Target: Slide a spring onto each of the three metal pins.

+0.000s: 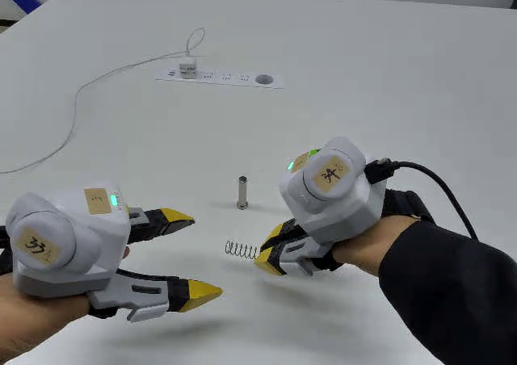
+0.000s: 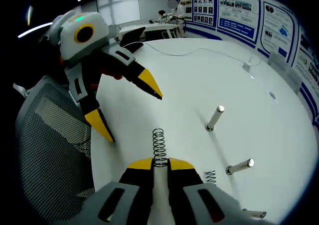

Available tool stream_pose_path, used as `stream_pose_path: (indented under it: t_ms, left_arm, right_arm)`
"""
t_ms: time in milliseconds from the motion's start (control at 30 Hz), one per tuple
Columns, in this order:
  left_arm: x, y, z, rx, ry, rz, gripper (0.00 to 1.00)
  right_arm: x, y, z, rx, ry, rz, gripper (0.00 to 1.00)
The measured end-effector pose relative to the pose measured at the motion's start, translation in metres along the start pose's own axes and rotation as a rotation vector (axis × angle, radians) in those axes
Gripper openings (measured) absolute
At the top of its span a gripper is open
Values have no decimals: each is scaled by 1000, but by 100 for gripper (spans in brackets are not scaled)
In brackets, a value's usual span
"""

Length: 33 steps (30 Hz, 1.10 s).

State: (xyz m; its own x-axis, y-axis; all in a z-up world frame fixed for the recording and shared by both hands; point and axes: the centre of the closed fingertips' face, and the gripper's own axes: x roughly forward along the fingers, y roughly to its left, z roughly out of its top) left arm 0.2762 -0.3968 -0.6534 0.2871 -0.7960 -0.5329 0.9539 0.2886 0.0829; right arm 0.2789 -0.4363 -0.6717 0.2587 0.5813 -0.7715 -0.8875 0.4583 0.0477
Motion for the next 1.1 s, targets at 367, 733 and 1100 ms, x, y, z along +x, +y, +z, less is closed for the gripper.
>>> stream_pose_path:
  t_ms: [367,733,1100]
  left_arm:
    - [15,-17,1,167,28,-85,37]
    - [19,-25,2,204,18,-117,15]
    - [19,-23,9,101,-26,-114,11]
  right_arm:
    - [-10,22,-1,-29,65,52,11]
    - [-20,32,9,-17,66,69,11]
    - [-33,33,44,-21,-79,45,11]
